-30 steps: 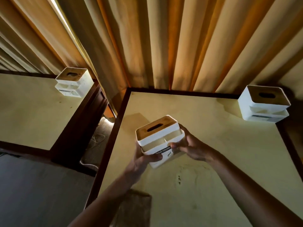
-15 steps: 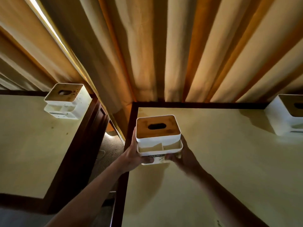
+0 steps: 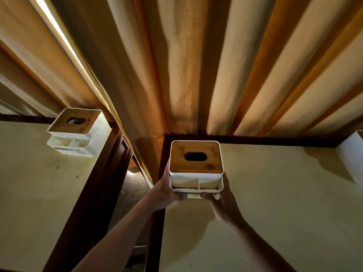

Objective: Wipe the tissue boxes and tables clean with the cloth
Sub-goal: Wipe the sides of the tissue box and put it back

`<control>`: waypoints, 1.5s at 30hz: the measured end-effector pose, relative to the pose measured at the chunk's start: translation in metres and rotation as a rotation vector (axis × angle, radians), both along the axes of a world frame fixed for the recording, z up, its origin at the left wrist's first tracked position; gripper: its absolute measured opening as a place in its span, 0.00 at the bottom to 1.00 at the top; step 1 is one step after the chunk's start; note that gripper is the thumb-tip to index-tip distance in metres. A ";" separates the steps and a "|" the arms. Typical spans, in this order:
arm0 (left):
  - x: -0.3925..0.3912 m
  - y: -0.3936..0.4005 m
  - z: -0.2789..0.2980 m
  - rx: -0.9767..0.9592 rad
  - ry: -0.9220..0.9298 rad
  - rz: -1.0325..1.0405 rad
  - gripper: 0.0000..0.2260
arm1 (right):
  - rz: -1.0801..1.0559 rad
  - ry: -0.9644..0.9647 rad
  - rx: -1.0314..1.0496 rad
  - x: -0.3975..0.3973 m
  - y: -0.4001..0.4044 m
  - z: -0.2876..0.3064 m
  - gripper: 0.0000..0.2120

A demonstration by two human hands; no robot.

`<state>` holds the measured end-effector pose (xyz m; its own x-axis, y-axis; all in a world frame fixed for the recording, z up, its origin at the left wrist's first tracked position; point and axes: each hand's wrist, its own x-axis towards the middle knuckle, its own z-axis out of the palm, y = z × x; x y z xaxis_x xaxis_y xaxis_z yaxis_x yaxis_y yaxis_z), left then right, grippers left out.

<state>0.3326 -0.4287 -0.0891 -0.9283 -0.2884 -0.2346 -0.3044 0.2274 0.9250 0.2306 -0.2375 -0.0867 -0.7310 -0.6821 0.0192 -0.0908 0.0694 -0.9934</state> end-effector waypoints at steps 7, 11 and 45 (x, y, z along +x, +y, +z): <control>-0.020 -0.023 -0.017 0.003 0.017 0.047 0.48 | -0.026 -0.026 -0.022 -0.018 -0.027 -0.009 0.47; -0.032 -0.034 -0.019 -0.006 0.022 0.078 0.47 | -0.050 -0.025 0.017 -0.026 -0.037 -0.016 0.48; 0.089 0.078 0.006 -0.436 -0.012 0.457 0.22 | -0.201 0.072 0.468 0.014 0.126 0.001 0.35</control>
<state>0.4220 -0.3511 -0.0829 -0.6868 -0.7267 -0.0161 -0.4700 0.4271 0.7724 0.2441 -0.1116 -0.0860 -0.8565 -0.4761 -0.1994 -0.0974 0.5285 -0.8434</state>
